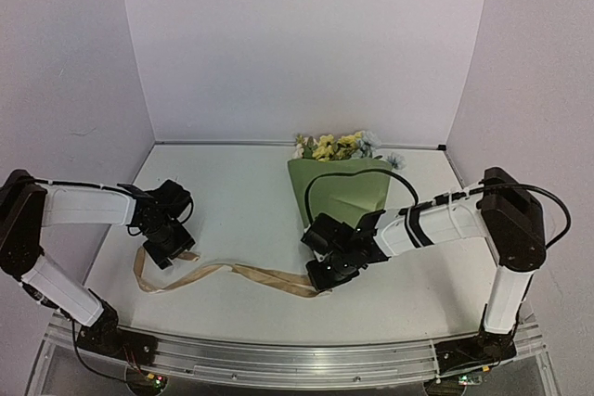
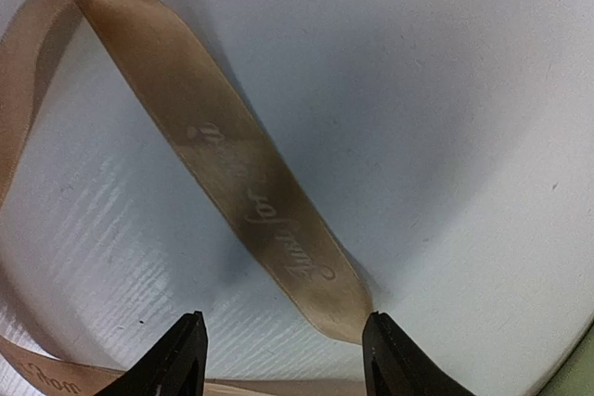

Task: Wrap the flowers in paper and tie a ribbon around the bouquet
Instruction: Pick up the ribbon at the center of the board, then adjust the ribbon at the center of the board.

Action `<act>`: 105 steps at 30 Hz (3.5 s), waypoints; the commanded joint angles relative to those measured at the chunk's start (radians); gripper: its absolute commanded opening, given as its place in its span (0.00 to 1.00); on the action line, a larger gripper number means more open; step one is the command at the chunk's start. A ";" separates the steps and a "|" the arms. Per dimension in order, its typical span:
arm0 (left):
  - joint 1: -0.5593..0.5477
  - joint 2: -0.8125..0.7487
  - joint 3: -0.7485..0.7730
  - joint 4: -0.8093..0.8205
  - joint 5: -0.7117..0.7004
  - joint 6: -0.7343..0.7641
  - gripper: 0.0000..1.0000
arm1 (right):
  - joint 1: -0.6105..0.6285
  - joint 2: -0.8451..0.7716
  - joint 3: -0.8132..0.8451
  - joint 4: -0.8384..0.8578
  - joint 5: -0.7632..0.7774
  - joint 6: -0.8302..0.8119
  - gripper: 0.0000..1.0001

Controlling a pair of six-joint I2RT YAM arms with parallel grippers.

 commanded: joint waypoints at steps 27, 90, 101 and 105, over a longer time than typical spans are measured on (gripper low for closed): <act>-0.093 0.247 0.173 -0.065 -0.021 -0.120 0.15 | 0.048 -0.176 -0.092 0.037 0.150 0.146 0.00; 0.240 -0.324 -0.076 -0.046 -0.232 0.130 0.00 | -0.633 -0.712 -0.503 -0.246 0.395 0.533 0.56; 0.328 -0.278 -0.077 -0.005 -0.199 0.195 0.00 | -0.735 -0.564 -0.399 -0.150 0.217 0.485 0.57; 0.333 -0.268 -0.078 0.009 -0.188 0.202 0.00 | -0.736 -0.526 -0.397 -0.147 0.235 0.515 0.55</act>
